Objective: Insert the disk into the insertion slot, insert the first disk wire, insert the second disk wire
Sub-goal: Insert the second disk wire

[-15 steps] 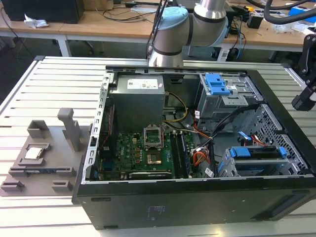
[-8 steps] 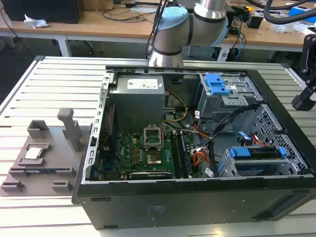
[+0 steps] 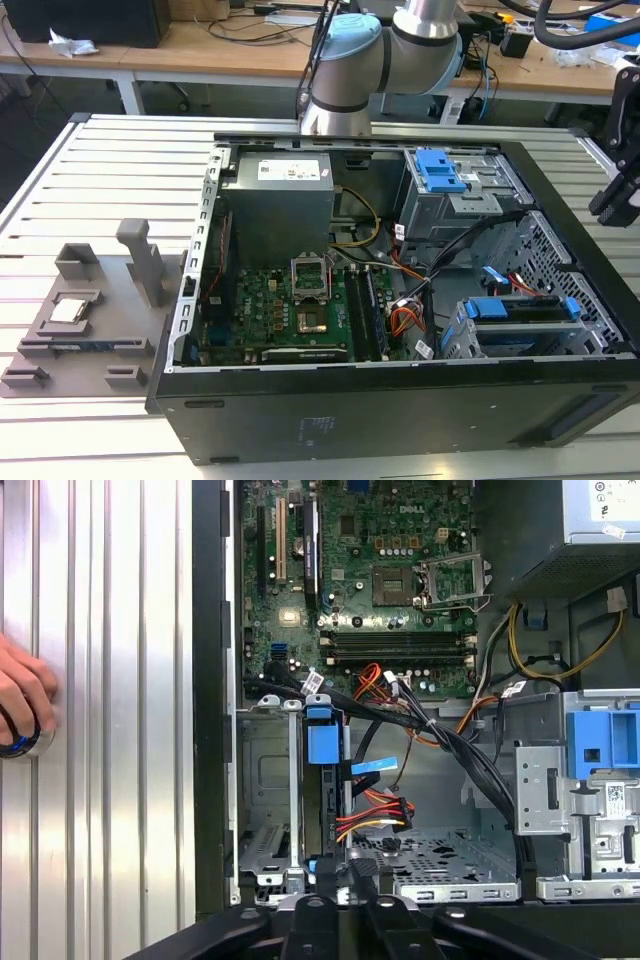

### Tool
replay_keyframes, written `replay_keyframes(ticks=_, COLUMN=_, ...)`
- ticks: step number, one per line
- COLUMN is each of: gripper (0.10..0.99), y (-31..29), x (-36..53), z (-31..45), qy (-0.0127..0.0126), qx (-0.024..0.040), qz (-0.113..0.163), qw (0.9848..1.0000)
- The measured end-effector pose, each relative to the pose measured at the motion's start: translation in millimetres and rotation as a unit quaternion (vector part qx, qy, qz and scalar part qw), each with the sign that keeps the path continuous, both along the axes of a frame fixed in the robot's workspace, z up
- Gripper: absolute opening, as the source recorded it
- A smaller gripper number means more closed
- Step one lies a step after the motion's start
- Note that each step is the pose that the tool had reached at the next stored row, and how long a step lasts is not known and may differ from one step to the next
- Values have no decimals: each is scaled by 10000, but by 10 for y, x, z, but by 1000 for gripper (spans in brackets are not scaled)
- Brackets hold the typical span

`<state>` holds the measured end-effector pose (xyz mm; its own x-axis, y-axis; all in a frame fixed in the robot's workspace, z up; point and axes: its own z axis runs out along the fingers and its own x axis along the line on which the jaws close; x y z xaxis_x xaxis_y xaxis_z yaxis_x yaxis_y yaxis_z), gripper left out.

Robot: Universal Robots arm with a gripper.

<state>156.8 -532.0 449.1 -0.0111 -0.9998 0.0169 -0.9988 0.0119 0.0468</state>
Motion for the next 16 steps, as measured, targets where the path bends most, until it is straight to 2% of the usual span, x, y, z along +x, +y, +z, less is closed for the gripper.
replay_keyframes(ticks=1, gripper=235, y=0, x=0, z=0, qy=0, qx=0, qz=0, qw=10000)
replay_keyframes(ticks=2, gripper=294, y=0, x=0, z=0, qy=0, qx=0, qz=0, qw=10000)
replay_keyframes(ticks=3, gripper=294, y=0, x=0, z=0, qy=0, qx=0, qz=0, qw=10000)
replay_keyframes(ticks=4, gripper=361, y=0, x=0, z=0, qy=0, qx=0, qz=0, qw=10000)
replay_keyframes(ticks=7, gripper=361, y=0, x=-111, z=-35, qy=0, qx=0, qz=0, qw=10000)
replay_keyframes(ticks=11, gripper=361, y=0, x=-205, z=-107, qy=0, qx=1, qz=0, qw=10000)
replay_keyframes(ticks=16, gripper=361, y=1, x=-249, z=-216, qy=0, qx=0, qz=0, qw=10000)
